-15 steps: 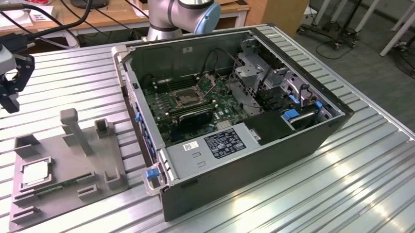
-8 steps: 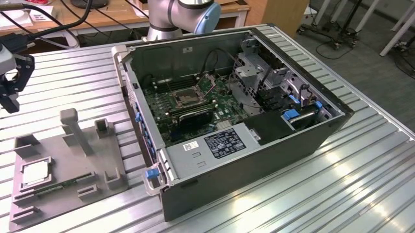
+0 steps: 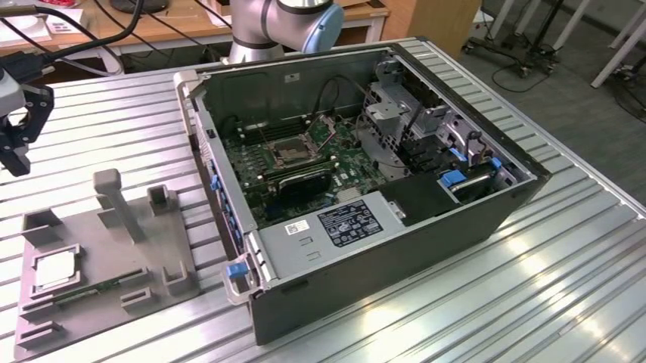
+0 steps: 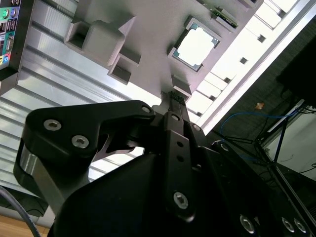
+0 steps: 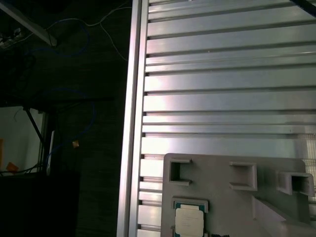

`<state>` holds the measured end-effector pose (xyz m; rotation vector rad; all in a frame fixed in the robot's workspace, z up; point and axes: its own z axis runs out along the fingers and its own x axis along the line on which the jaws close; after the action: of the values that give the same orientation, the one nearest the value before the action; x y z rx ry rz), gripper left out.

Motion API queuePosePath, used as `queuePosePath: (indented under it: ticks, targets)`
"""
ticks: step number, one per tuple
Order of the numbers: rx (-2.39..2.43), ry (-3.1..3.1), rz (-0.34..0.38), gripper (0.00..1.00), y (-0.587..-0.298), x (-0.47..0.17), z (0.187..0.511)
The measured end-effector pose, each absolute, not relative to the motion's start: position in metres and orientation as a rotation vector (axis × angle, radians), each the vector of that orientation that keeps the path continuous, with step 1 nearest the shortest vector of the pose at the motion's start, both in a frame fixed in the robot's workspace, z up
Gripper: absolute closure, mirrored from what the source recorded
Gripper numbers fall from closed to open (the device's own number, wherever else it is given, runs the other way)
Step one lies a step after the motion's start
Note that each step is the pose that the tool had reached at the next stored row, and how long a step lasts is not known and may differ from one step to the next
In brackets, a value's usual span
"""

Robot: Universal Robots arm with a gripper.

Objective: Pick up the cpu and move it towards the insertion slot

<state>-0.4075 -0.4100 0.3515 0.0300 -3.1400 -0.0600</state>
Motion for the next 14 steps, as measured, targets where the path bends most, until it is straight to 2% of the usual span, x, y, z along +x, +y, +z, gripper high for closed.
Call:
queuePosePath:
  ticks: [14]
  targets:
    - [0.03,-3.14,-0.06,0.9,-0.41,-0.4075,0.3479]
